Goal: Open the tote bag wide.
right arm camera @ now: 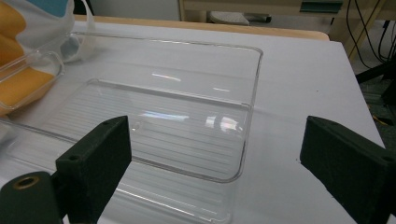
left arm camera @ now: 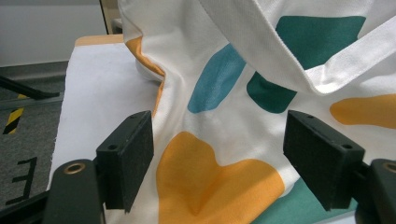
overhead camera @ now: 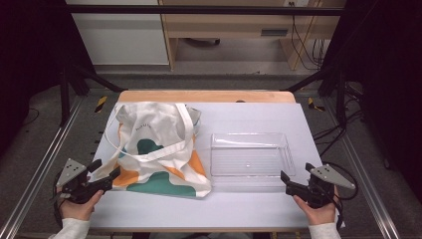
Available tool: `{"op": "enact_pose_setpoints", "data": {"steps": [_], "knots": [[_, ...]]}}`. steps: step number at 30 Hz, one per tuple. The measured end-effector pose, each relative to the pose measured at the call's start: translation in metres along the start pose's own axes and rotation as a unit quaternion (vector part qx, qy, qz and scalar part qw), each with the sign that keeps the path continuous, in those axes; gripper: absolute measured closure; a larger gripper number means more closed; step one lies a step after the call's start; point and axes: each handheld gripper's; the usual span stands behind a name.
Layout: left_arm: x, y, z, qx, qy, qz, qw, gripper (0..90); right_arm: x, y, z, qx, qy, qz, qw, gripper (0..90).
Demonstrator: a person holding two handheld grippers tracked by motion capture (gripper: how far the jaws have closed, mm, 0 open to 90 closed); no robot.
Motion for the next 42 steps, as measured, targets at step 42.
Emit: {"op": "enact_pose_setpoints", "data": {"steps": [42], "knots": [[-0.042,-0.005,0.017,0.011,0.001,0.041,0.9991,27.2,-0.042,0.023,-0.064,-0.072,-0.037,0.009,0.9967,18.6]]}}
Point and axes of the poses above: each handheld gripper's, and its own axes: y roughly forward along the jaws, x roughly out of its underside, z roughly to its right, and after that the axes turned 9 degrees about -x, right-handed
